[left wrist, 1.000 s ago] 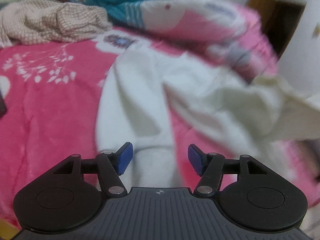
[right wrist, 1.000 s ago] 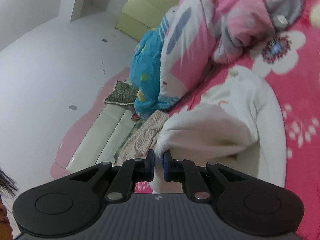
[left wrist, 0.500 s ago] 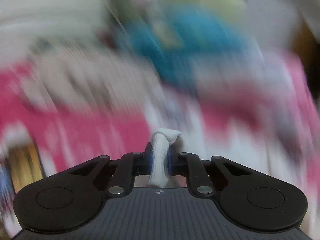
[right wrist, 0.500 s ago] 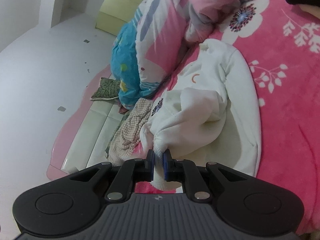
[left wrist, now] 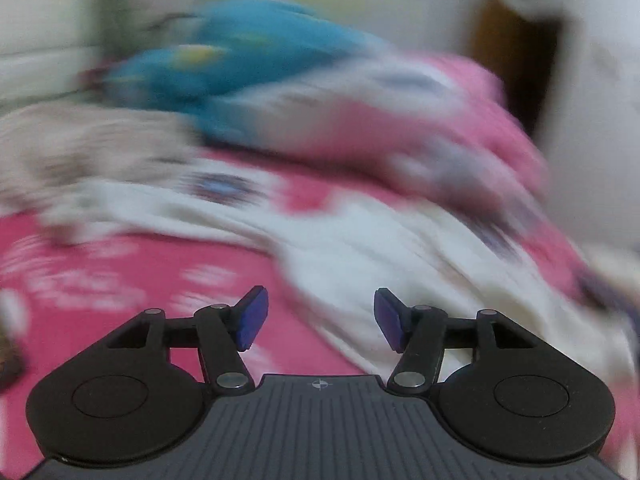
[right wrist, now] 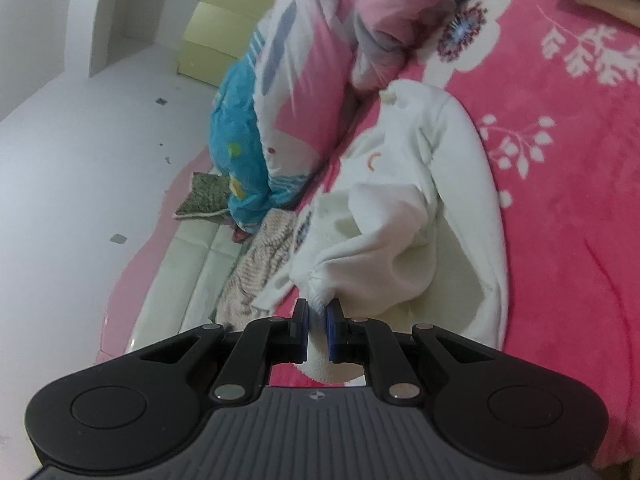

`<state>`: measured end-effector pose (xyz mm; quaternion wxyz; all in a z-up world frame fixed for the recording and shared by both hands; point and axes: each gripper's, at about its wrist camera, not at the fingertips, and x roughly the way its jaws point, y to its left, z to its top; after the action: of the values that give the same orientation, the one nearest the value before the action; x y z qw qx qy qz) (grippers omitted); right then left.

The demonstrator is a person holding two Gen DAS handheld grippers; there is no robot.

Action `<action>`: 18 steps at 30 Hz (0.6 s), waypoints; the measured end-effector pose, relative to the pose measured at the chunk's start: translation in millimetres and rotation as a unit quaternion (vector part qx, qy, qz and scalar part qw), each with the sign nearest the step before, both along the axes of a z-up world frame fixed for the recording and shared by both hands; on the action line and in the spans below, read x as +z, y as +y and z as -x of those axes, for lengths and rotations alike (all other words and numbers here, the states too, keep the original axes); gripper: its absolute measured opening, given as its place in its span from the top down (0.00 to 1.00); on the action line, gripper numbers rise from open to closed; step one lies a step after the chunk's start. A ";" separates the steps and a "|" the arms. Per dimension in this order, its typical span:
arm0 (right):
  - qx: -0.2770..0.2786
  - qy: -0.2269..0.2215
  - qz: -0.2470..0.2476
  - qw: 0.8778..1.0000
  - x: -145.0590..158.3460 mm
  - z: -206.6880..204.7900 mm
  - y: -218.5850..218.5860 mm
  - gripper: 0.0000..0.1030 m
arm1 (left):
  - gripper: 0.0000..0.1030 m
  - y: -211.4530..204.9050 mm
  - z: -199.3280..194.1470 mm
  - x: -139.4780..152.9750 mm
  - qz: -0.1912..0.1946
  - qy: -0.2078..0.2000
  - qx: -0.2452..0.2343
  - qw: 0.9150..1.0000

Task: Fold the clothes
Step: 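Fold the held sleeve across the sweatshirt body with the right tool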

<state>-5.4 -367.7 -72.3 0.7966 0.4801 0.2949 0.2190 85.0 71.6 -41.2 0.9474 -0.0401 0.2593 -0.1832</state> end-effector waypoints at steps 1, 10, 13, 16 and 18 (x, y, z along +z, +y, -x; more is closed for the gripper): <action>-0.003 -0.005 -0.004 1.000 0.2 -0.3 -0.8 0.91 | 0.39 -18.7 6.2 -7.2 -0.021 -0.009 -0.032 0.999; -0.031 -0.022 -0.045 0.998 -7.4 -1.9 -20.9 0.91 | 0.34 -122.6 -1.4 -64.9 -0.212 -0.025 -0.138 0.967; -0.033 -0.026 -0.044 0.998 -8.5 -7.4 -21.4 0.91 | 0.57 -128.4 -11.5 -73.7 -0.220 -0.015 -0.135 0.966; -0.027 -0.035 -0.029 0.999 -1.7 -16.7 -18.2 0.91 | 0.86 -115.6 -12.0 -64.3 -0.172 -0.011 -0.115 0.978; -0.017 -0.057 -0.011 0.998 13.9 -22.2 -13.5 0.91 | 0.88 -94.6 -5.8 -42.2 -0.124 -0.029 -0.081 0.989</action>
<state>16.8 -381.3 -58.3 0.8104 0.4807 0.2385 0.2352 90.8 -23.0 -83.4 0.9340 0.1044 0.2553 -0.2269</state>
